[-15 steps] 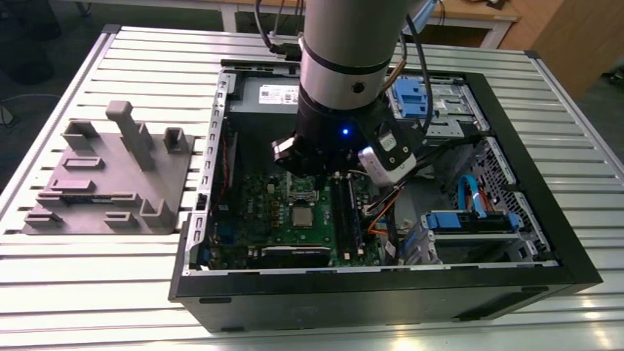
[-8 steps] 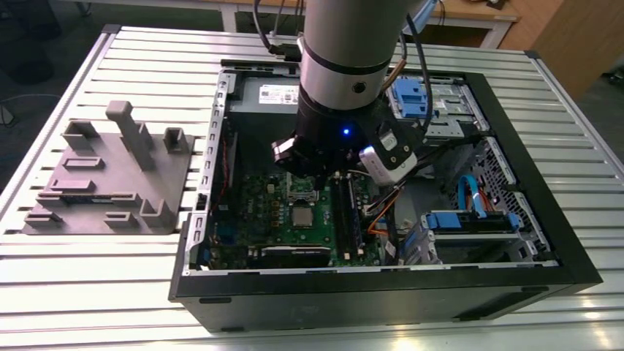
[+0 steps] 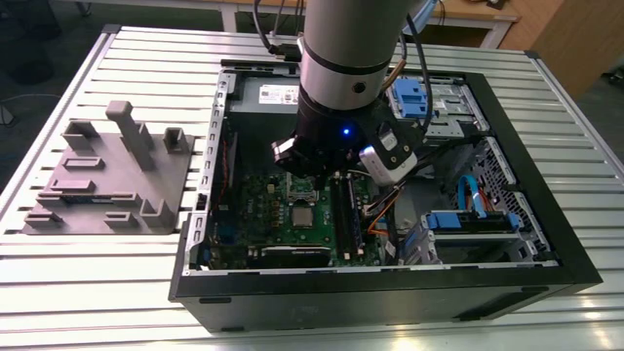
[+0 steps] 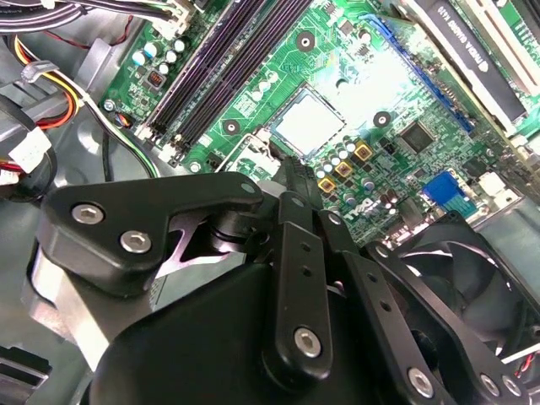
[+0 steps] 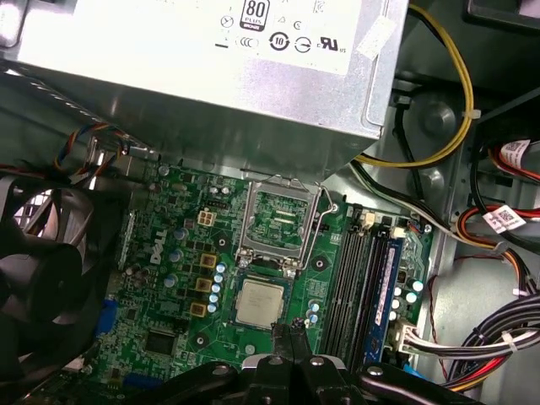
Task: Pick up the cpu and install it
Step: 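Close the cpu cover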
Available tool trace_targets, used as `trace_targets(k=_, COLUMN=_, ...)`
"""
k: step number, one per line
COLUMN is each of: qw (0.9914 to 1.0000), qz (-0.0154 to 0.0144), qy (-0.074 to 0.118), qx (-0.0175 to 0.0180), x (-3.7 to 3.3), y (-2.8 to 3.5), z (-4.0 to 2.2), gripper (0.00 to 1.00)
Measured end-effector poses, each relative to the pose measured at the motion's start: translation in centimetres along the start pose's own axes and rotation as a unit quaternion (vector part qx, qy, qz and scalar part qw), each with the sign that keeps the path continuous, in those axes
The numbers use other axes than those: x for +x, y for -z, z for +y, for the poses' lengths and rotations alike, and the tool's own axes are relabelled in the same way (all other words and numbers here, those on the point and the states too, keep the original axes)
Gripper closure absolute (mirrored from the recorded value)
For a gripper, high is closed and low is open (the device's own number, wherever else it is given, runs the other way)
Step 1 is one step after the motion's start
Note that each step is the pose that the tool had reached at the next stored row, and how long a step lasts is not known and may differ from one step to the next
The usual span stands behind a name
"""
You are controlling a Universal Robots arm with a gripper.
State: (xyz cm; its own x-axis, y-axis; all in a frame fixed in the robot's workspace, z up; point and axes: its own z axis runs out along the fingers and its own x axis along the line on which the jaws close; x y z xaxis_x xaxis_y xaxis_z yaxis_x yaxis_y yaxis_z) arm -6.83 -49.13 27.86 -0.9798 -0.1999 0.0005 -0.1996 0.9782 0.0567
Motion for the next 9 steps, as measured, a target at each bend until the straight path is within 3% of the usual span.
trace_targets(k=4, qw=0.99974, qz=0.0012, qy=0.023, qx=0.0, x=0.0, y=-0.02, z=0.0, gripper=0.9)
trace_targets(k=7, qw=0.99886, qz=0.0027, qy=0.048, qx=0.0001, x=-0.01, y=-0.05, z=0.0, gripper=0.9)
trace_targets(k=9, qw=0.99869, qz=0.0028, qy=0.051, qx=0.0, x=-0.03, y=-0.06, z=-0.01, gripper=0.9)
